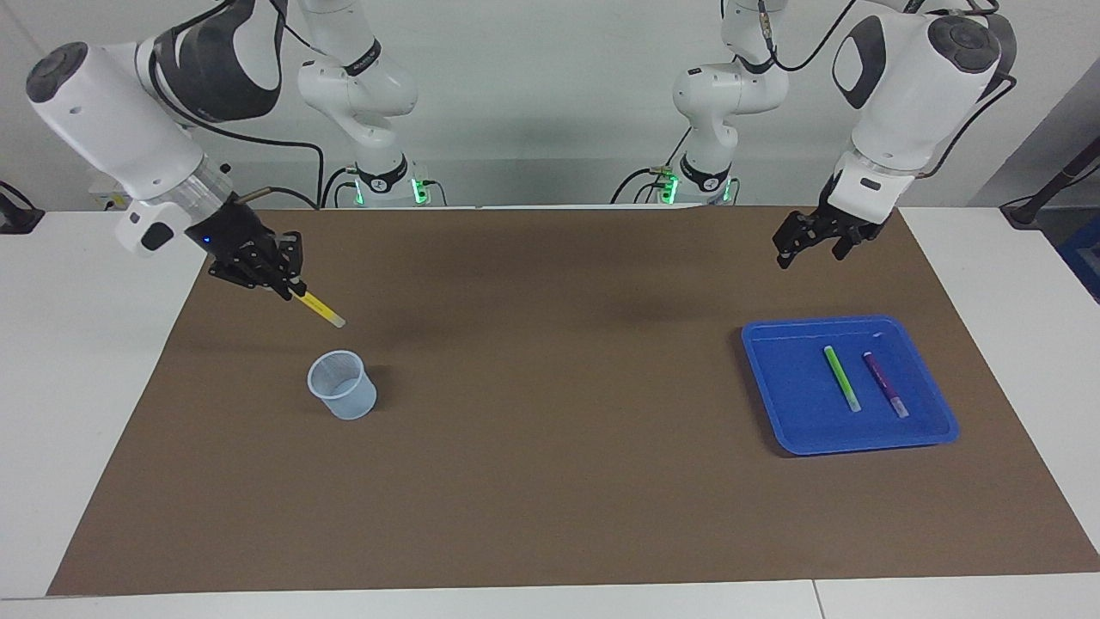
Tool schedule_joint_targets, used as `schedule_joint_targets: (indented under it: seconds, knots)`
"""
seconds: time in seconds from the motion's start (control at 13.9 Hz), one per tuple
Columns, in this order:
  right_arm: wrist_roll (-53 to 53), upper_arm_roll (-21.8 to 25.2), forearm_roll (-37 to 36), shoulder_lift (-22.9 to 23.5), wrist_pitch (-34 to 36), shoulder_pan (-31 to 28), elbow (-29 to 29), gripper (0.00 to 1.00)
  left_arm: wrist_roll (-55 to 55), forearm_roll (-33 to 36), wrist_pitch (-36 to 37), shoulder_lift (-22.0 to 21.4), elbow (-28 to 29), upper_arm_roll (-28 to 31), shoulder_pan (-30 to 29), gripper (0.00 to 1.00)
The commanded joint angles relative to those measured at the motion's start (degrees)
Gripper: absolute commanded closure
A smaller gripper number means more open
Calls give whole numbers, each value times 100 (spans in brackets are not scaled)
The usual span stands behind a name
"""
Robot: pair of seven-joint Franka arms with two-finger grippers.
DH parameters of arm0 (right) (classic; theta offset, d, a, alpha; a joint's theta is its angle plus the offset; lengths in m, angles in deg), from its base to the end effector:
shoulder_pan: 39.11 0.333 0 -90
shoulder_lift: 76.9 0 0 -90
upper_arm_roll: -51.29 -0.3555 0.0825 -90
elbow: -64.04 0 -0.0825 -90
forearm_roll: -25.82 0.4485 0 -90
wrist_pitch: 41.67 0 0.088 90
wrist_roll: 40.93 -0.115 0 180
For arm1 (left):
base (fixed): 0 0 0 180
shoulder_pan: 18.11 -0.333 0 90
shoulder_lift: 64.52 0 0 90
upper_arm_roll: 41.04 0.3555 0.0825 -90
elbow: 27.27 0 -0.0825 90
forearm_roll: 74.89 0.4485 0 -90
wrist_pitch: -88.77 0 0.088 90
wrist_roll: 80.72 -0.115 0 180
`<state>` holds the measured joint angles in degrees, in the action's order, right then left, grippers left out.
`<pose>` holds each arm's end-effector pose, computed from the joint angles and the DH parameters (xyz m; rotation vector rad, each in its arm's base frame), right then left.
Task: Right arm passes pens to left for tray arrangement
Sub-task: 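Lift the yellow pen with the right gripper while the left gripper approaches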
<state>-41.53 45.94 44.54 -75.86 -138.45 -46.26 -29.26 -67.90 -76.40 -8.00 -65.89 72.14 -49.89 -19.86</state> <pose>0.6363 0.0128 0.6297 -2.8125 0.1039 -0.0649 0.6099 -0.0797 0.5923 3.1189 0.1613 -0.0406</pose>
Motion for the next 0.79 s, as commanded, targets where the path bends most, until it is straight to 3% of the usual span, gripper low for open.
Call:
schedule_joint_targets:
  seconds: [0.0, 0.14, 0.5, 0.72]
  knots:
    - [-939, -256, 482, 80, -77, 125, 145, 100, 37, -225, 52, -224, 228, 50, 61, 0]
    - [-1589, -310, 781, 98, -497, 476, 137, 100, 54, -638, 44, -224, 228, 67, -17, 0]
    - [-3776, -310, 1169, 247, -2104, 1627, -21, 100, 46, -684, -79, -276, 334, 76, -27, 0]
    - [-4735, -310, 1817, 440, -2809, 2041, -56, 100, 54, -910, -211, -268, 360, 67, 26, 0]
